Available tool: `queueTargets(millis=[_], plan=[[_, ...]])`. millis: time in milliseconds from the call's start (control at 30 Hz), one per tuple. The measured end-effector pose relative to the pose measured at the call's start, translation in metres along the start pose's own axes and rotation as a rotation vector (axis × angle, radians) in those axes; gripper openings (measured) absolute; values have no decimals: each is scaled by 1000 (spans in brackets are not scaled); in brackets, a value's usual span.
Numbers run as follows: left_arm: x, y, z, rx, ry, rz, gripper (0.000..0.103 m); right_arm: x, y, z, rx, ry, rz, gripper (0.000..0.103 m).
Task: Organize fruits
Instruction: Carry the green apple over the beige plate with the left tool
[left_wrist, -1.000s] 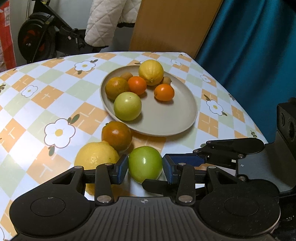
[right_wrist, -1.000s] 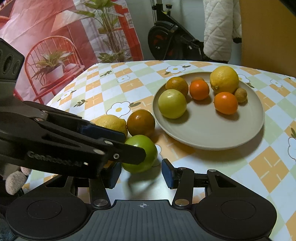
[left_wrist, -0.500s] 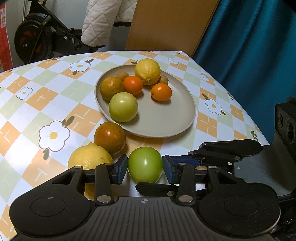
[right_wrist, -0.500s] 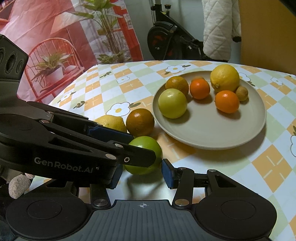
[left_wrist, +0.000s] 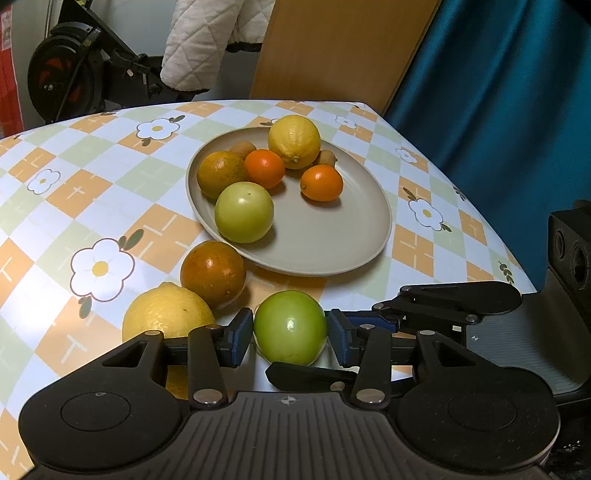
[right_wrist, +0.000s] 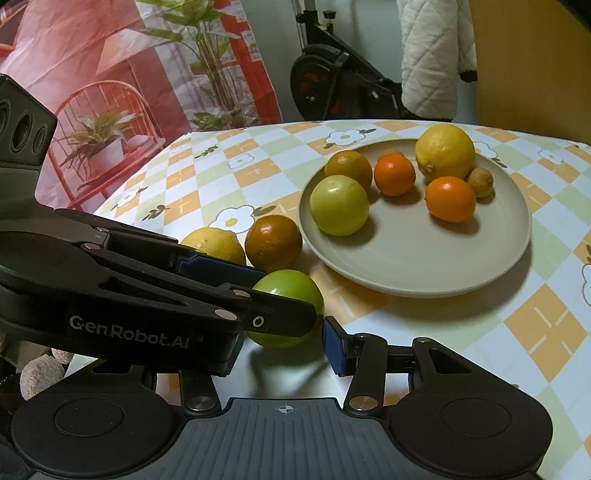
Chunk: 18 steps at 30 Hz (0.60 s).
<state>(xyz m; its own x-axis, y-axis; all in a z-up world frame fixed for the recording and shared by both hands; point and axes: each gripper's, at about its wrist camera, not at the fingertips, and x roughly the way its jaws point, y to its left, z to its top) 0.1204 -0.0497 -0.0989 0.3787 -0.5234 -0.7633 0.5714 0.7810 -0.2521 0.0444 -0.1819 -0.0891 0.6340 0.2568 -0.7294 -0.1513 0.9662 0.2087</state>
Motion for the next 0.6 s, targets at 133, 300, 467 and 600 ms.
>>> queueTargets(millis=[133, 300, 467, 600], plan=[[-4, -1, 1, -3, -11, 1, 47, -3, 2, 1, -7, -15, -1, 43], [-8, -3, 7, 0, -25, -10, 47, -12, 1, 4, -13, -45, -14, 43], [-8, -10, 15, 19, -42, -12, 47, -21, -5, 9, -14, -74, -29, 43], [-5, -16, 23, 35, -54, -15, 47, -25, -9, 15, -23, -92, -48, 43]])
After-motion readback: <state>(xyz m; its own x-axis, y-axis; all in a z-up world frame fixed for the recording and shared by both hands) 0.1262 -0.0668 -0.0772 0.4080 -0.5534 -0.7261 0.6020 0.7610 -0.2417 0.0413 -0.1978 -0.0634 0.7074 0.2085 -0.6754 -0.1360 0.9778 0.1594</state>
